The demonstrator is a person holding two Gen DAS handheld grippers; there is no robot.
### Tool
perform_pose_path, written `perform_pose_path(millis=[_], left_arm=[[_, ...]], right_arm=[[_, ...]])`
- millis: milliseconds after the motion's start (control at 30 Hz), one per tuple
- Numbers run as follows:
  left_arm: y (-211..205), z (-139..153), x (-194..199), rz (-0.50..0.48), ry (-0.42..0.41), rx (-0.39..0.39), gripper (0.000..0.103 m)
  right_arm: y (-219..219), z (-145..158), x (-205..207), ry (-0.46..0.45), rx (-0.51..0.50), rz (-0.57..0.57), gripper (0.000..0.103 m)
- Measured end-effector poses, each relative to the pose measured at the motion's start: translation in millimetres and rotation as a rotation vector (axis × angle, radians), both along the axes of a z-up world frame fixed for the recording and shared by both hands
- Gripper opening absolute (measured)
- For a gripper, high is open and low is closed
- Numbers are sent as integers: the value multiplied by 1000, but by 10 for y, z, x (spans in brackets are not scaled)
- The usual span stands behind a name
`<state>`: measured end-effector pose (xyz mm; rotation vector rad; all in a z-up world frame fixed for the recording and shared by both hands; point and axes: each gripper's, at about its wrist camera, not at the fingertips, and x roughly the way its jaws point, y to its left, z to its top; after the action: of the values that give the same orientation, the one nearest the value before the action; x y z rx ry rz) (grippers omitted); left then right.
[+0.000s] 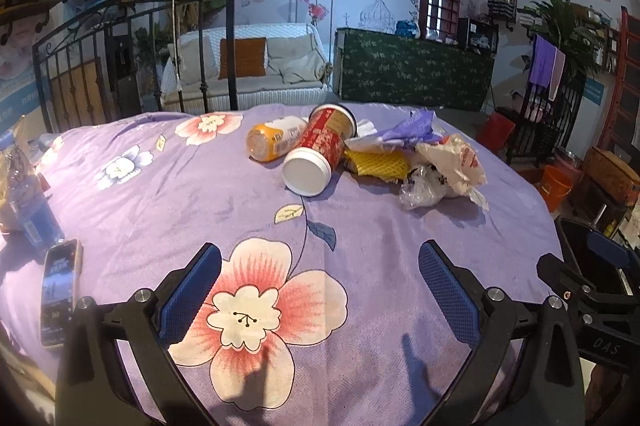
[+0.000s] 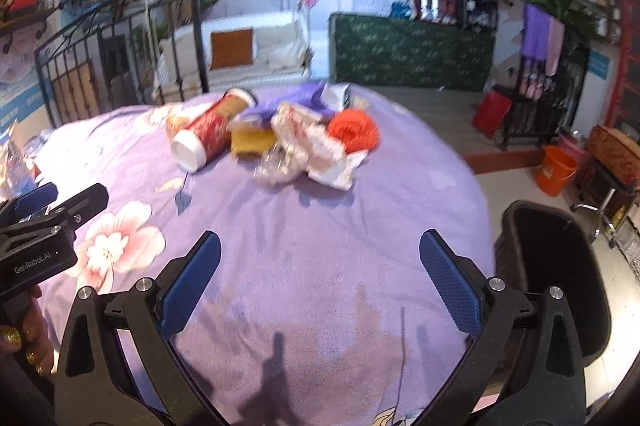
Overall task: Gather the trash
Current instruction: 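Close the right gripper on the crumpled white paper bag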
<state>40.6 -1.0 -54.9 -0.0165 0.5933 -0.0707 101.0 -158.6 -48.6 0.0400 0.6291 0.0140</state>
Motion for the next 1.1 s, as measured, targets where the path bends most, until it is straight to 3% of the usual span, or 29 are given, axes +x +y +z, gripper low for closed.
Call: perform_pose_path(millis=[267,467,567,633,800,867,900,933,1100], left_arm=[[99,-215,312,-41,149,-46,97],[105,-153,469,-65,144,2,97],[98,-142,563,-80,153,3,97],[91,-146,612,-91,160,11,97],[69,-193,707,-118,186,13,97],[80,-237,748,-123,213,-8,97],[89,-264,766,-124,229,-21,97],[95,-286,777,-123,240,-30,97],[109,-310,834,-135,267,-49,97]], right_arm=[[-25,-235,578,113,-16,87,98],[-36,-156,1096,120,0,151,97],[32,-118,1363,129,-8,181,87],[55,-114,1522,143,2,205,75],[99,-163,1843,145,-29,209,64],[107,-222,1918,157,-46,211,46],[110,-264,1956,168,-46,222,32],[92,-289,1960,172,-40,231,27],[3,-297,1908,150,6,234,19]])
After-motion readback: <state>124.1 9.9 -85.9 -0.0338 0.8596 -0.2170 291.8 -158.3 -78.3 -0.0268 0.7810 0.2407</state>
